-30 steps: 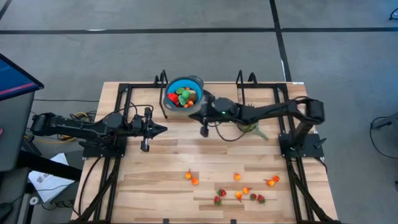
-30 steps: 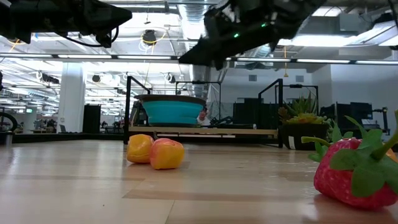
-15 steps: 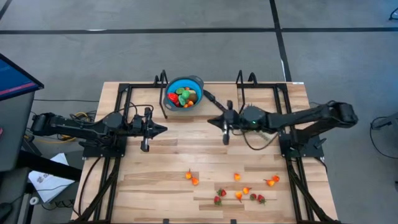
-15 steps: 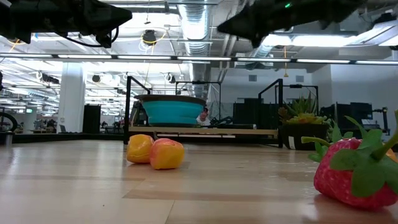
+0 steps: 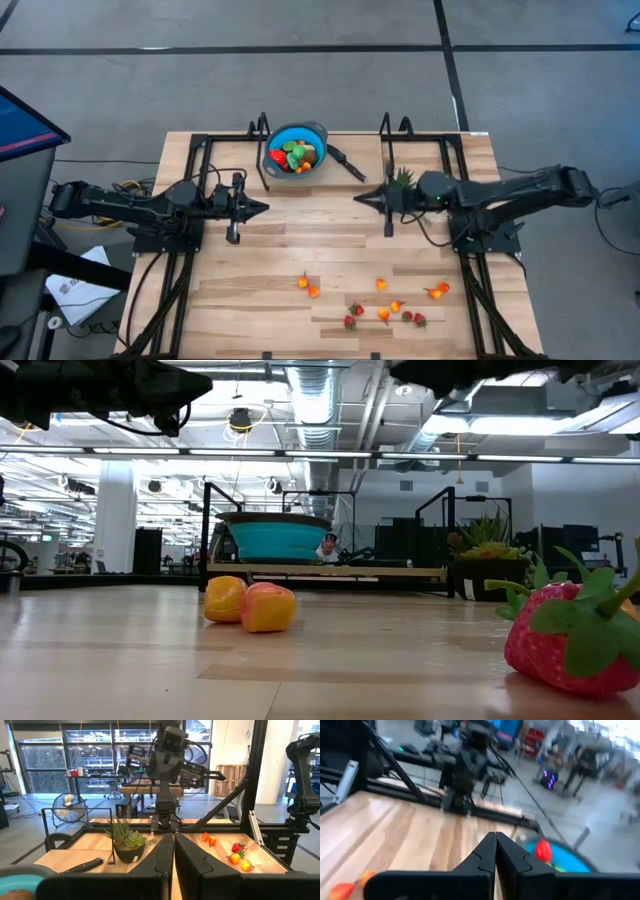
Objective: Pick & Place Fruit
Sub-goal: Put the pear into the basket
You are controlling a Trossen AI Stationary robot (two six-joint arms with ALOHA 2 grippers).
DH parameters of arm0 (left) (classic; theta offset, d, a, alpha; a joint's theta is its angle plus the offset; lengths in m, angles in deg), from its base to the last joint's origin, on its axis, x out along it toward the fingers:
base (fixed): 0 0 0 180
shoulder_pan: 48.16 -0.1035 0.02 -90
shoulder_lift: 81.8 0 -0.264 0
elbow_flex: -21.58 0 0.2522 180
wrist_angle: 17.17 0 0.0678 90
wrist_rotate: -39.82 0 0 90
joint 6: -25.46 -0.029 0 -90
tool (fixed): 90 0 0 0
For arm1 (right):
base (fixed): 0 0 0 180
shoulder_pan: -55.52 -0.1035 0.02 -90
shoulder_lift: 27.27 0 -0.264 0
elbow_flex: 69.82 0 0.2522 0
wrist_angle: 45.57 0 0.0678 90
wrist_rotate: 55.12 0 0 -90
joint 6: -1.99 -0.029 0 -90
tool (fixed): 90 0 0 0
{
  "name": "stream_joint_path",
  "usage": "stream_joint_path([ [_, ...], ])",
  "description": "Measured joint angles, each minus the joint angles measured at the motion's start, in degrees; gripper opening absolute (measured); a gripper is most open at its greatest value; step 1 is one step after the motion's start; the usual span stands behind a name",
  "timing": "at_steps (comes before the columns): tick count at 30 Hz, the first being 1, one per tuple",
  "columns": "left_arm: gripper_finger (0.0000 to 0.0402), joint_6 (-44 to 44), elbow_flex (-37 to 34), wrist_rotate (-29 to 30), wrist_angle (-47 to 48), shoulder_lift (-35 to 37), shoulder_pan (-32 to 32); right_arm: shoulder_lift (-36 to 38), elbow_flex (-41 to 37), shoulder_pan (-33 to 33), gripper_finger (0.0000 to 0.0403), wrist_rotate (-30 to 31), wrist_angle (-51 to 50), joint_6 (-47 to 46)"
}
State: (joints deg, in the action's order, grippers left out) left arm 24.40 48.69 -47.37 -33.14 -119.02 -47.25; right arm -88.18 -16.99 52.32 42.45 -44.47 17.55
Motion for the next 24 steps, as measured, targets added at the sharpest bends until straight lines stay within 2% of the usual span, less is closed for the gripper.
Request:
stream_joint_path([
  [8, 0.0008, -0.17, 0.0, 0.26, -0.33, -0.02, 0.0, 4.44, 0.02, 2.5, 0.0001, 0.03, -14.85, -11.62],
  [16, 0.0008, -0.2, 0.0, 4.38, -0.37, -0.02, -0.02, 4.31, 0.02, -1.19, 0.0001, 0.0, -15.25, -11.99],
  [24, 0.0008, -0.2, 0.0, 4.7, -0.35, 0.0, -0.01, 4.31, 0.02, -2.74, 0.0001, 1.62, -12.67, -10.2],
])
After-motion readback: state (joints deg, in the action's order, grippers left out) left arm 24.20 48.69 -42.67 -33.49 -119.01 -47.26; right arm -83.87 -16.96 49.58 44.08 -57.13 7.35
